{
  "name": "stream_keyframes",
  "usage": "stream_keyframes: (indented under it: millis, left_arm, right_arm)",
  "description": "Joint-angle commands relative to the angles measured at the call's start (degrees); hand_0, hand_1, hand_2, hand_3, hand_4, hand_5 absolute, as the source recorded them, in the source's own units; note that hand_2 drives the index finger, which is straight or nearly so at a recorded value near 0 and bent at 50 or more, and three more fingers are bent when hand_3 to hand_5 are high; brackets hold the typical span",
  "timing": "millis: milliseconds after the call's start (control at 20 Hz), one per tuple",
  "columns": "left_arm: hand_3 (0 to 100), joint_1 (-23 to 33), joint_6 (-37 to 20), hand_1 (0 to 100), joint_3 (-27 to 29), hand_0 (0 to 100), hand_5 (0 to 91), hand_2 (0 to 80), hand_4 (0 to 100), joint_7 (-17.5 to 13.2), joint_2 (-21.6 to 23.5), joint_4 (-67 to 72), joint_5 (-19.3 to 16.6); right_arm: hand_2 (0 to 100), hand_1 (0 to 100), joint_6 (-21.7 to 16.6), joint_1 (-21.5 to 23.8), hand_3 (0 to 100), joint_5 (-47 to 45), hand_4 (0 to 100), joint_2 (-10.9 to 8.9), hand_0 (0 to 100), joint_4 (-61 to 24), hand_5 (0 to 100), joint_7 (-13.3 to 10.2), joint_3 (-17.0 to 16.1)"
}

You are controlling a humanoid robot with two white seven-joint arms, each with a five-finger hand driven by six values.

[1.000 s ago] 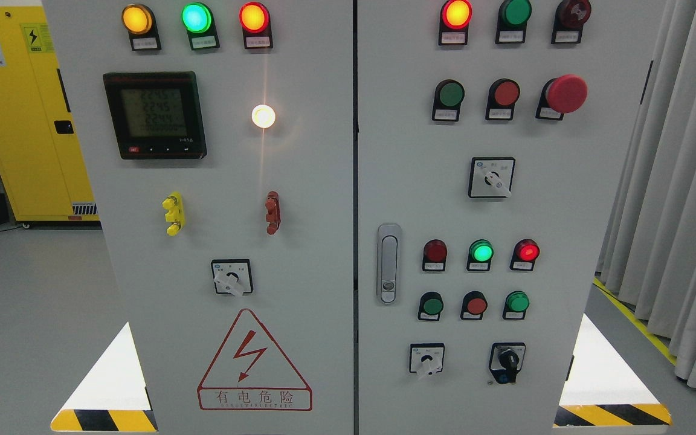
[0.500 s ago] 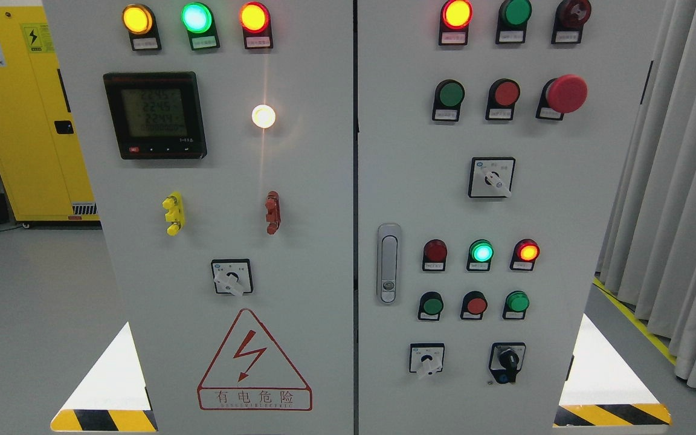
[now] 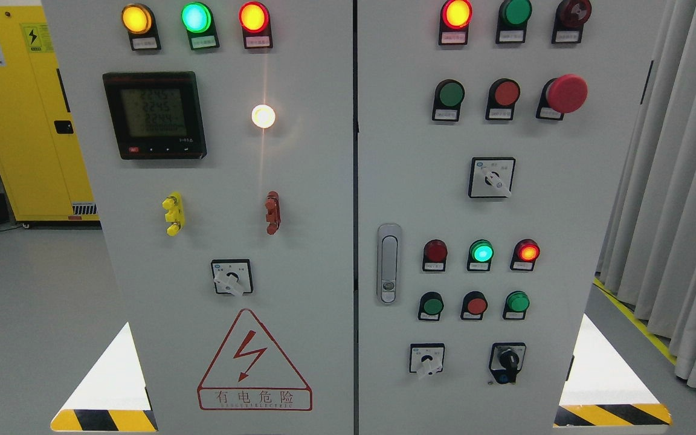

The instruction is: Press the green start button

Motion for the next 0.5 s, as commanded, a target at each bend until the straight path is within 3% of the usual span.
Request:
stream_keyframes:
  millis: [0, 300, 450]
  left_arm:
    - [0, -1.1, -0.1, 56, 0.0, 12, 0.0, 0.0, 0, -0.1, -2.4, -1.4, 0.0]
    - [0, -1.1, -0.1, 56, 0.0, 12, 0.0, 0.0, 0, 0.0, -3.3, -1.4, 0.0]
    - [0, -1.1, -0.1, 56, 0.0, 12, 0.0, 0.0, 0, -0.1, -3.6, -1.4, 0.0]
  right_arm:
    - [0, 64, -1.0, -6.3, 71, 11.4, 70, -0.93, 19, -14.0, 63, -0.4, -1.1]
    - [1, 66, -0.8, -13.1, 73, 17.8, 74, -1.20, 24, -13.5, 68, -0.2, -0.9]
    - [1, 66, -0.8, -14.5, 74, 18.1, 75, -1.11, 26, -13.6, 70, 2.3, -0.9]
